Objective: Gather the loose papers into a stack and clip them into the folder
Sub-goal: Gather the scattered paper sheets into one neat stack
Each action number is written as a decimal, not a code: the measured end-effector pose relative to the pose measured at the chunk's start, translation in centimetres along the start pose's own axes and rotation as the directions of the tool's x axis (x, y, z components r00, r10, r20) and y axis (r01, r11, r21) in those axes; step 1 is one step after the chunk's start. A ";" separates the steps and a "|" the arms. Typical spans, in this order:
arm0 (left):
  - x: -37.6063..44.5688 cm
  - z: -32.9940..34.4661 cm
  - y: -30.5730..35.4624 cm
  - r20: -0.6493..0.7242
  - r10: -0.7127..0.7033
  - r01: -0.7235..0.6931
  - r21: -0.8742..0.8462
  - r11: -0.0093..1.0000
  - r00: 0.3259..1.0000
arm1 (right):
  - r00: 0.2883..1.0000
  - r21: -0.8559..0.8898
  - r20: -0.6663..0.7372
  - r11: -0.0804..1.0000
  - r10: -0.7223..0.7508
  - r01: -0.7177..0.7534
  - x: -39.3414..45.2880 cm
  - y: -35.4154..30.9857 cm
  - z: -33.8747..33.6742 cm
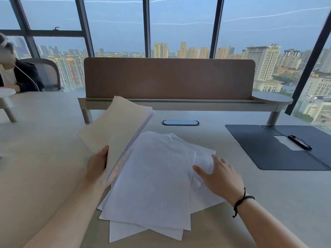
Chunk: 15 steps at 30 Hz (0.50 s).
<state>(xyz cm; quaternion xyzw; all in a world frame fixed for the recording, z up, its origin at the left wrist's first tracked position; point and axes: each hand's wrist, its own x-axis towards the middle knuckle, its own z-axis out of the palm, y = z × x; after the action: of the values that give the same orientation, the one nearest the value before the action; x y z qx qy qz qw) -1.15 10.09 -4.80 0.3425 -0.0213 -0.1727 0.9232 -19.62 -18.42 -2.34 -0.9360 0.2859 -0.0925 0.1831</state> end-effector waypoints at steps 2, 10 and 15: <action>0.5 -0.4 -0.1 -0.025 0.037 -0.036 0.027 0.999 0.999 | 0.997 0.159 0.074 0.987 0.007 -0.019 0.7 -0.1 0.1; 1.1 -1.0 -0.4 -0.021 0.074 -0.070 0.122 0.990 0.997 | 0.900 0.865 0.410 0.252 0.148 -0.435 2.7 -2.8 -1.0; 1.3 -1.3 -0.3 -0.022 0.027 -0.023 0.165 0.986 0.999 | 0.949 0.875 0.165 0.404 0.269 -0.267 2.9 -2.9 -0.3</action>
<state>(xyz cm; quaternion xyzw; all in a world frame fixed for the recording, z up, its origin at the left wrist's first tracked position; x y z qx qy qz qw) 0.17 10.22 -6.09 0.4195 -0.0289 -0.1545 0.8940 -15.87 -17.91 -0.75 -0.6429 0.3411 -0.1984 0.6565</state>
